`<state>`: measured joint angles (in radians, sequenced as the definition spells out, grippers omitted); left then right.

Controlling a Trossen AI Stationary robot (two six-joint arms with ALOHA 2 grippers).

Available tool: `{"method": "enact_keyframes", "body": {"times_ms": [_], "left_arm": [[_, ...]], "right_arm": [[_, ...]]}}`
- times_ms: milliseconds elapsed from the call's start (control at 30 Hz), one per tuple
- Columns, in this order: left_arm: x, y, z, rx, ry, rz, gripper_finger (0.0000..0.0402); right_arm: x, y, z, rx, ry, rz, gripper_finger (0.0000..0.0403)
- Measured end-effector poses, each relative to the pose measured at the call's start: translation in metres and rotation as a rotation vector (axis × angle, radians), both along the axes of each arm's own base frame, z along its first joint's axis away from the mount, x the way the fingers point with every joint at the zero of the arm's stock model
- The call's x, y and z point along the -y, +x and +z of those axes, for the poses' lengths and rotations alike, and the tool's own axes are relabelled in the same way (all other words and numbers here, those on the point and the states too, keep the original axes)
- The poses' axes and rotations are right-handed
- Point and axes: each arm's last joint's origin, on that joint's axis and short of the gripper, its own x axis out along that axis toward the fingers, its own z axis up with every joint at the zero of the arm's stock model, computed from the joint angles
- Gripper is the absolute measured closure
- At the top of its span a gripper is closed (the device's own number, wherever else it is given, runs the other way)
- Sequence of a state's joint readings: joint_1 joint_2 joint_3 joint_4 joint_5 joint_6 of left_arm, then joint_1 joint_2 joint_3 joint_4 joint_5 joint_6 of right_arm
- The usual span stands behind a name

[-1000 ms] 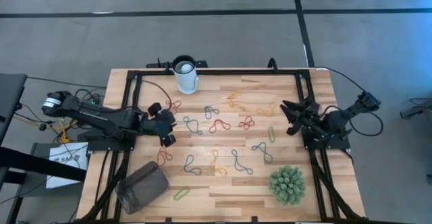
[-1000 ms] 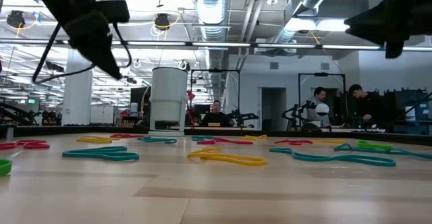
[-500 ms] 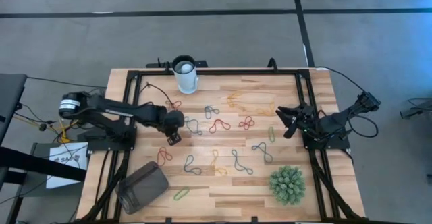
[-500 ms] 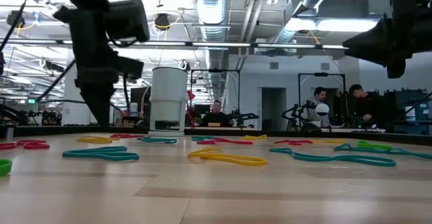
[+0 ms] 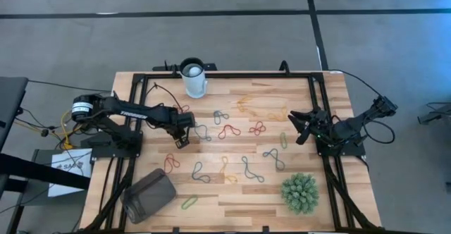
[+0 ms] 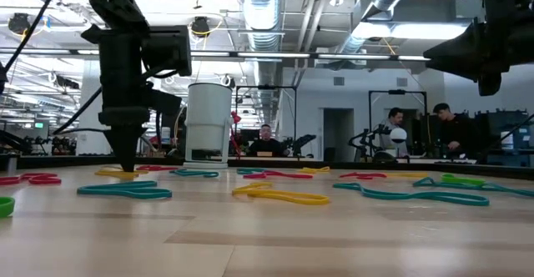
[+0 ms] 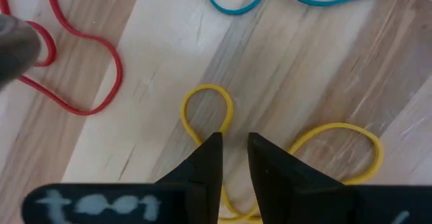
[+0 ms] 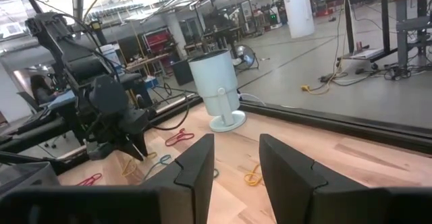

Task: Pick and place items into bin
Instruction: Put the yellow rubber band into the black bin

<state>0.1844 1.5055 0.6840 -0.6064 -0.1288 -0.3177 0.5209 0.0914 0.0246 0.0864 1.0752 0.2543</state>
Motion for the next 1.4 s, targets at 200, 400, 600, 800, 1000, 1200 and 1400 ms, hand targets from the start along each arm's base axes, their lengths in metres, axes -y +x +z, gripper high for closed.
{"method": "enact_keyframes", "body": {"times_ms": [200,400,600,800,1000,1200,1400], "left_arm": [[0.001,0.000,0.000,-0.005,-0.009,-0.036,0.0396],[0.005,0.000,0.020,-0.078,-0.015,-0.045,0.0401],[0.018,0.000,0.078,-0.076,0.046,-0.093,0.0401],[0.025,-0.004,0.095,0.078,0.120,-0.062,0.0401],[0.025,-0.010,0.062,0.038,0.138,-0.108,0.0401],[0.025,-0.020,0.031,-0.037,0.169,-0.172,0.0401],[0.027,-0.013,0.034,0.030,0.101,-0.157,0.0401]], "right_arm": [[0.000,0.000,0.000,0.001,0.000,0.000,0.0290],[0.000,0.000,0.000,0.001,0.001,0.000,0.0290],[0.000,0.000,0.000,0.003,0.002,0.000,0.0290],[0.000,0.000,0.000,0.003,0.002,0.000,0.0290],[0.000,0.000,0.000,0.003,0.002,0.000,0.0290],[0.000,0.000,0.000,0.003,0.002,0.000,0.0290],[0.000,0.000,0.000,0.001,0.001,0.000,0.0290]]}}
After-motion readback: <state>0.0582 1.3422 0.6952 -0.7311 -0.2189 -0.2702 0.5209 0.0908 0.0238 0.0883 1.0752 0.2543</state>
